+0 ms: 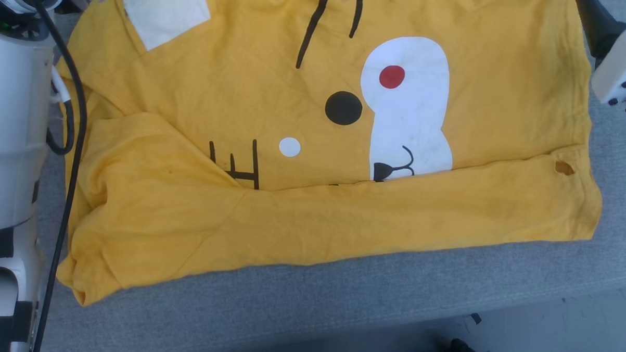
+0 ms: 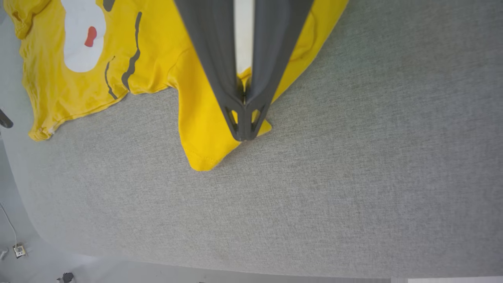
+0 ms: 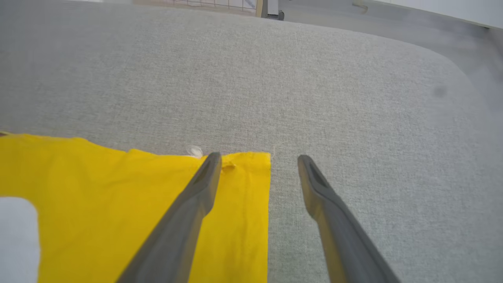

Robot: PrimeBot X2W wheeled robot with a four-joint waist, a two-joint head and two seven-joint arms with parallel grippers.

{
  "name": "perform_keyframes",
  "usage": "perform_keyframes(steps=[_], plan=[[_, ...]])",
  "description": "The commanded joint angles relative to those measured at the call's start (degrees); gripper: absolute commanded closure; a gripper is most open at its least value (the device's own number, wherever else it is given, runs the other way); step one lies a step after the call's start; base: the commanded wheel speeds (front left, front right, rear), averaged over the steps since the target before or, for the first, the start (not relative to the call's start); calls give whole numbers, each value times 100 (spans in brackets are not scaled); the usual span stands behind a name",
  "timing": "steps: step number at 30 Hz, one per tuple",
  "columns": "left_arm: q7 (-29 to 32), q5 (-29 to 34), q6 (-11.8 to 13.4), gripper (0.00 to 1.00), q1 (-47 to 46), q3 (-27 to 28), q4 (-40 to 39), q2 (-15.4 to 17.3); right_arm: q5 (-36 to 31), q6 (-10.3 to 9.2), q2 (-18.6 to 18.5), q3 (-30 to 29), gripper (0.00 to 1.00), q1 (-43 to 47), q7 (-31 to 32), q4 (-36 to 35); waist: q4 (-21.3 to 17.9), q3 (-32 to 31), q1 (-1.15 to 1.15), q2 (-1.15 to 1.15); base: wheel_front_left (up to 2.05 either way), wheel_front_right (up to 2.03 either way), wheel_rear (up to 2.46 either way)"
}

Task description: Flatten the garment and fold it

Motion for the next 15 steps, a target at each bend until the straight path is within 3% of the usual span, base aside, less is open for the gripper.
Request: perform_keyframes(steps=[1,2,6,15], plan=[[-94,-86,-45,91,87,28,-48,-72,-37,-8,27,34,0,-89,22,4,15,-8,0,0,0,0,0],[-124,-109,-66,3,103,25,-67,-101,-39,-8,34,45,0,-98,26,9,19,-21,0,0,0,0,0],[-109,-95,-133,0,106,-99,-91,-152,-23,-8,20,82,0,-48,22,5,7,-63,0,0,0,0,0],[489,677,-101,0,-18,-872,401,226,113,-8,91,123,0,111,-48,-78,-251,-30,0,0,0,0,0]])
